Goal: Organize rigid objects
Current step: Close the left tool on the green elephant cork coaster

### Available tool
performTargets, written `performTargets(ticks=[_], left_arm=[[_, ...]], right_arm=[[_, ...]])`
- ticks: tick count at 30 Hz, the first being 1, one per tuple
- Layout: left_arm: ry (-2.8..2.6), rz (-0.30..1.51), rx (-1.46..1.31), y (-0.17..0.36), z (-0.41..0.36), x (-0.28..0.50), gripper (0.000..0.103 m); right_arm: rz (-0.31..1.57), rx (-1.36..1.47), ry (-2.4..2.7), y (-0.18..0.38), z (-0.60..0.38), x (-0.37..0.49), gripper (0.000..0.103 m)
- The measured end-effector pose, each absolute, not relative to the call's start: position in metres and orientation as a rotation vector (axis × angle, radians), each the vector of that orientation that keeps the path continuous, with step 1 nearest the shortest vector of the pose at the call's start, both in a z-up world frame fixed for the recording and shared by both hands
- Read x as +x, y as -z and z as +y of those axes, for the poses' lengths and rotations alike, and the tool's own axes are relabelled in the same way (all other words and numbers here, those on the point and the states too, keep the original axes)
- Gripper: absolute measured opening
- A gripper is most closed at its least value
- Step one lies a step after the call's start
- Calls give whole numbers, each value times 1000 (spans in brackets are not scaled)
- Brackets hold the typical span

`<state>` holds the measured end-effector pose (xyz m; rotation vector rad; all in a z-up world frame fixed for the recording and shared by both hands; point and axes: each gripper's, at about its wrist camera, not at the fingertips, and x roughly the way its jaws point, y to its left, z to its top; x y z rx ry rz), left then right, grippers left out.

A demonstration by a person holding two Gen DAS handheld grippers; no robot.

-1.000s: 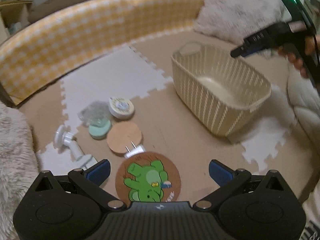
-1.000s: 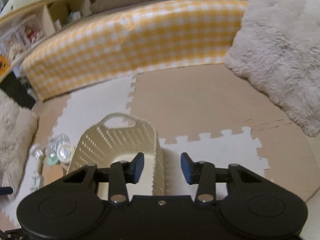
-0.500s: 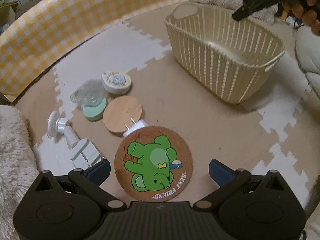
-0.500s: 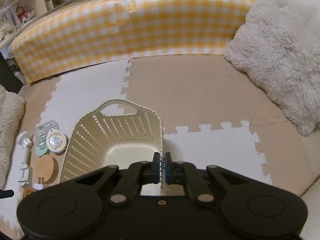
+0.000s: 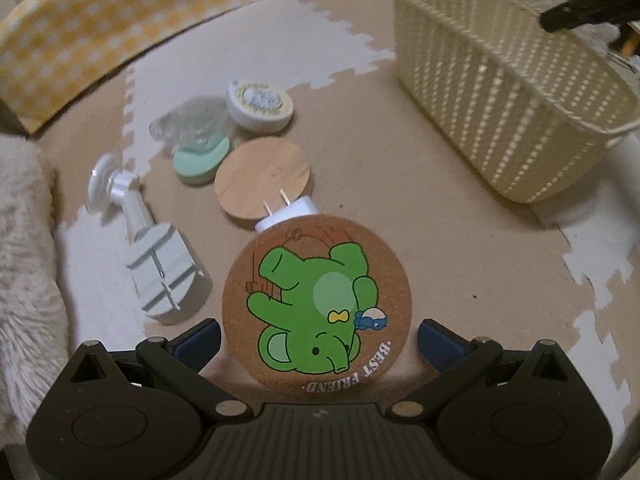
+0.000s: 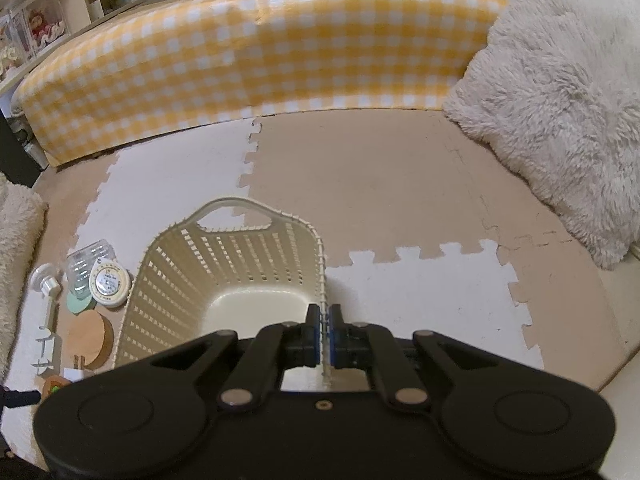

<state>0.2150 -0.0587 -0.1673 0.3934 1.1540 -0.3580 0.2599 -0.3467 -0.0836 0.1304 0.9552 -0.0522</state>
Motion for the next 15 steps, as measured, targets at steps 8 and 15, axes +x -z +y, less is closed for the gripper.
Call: performTargets(ticks=[8, 15], left_arm=[[313, 1192, 305, 169, -54, 225, 99], [297, 1208, 260, 168, -54, 227, 98]], right_arm=[[955, 172, -3, 86, -359, 260, 5], [960, 157, -9, 88, -357, 261, 5]])
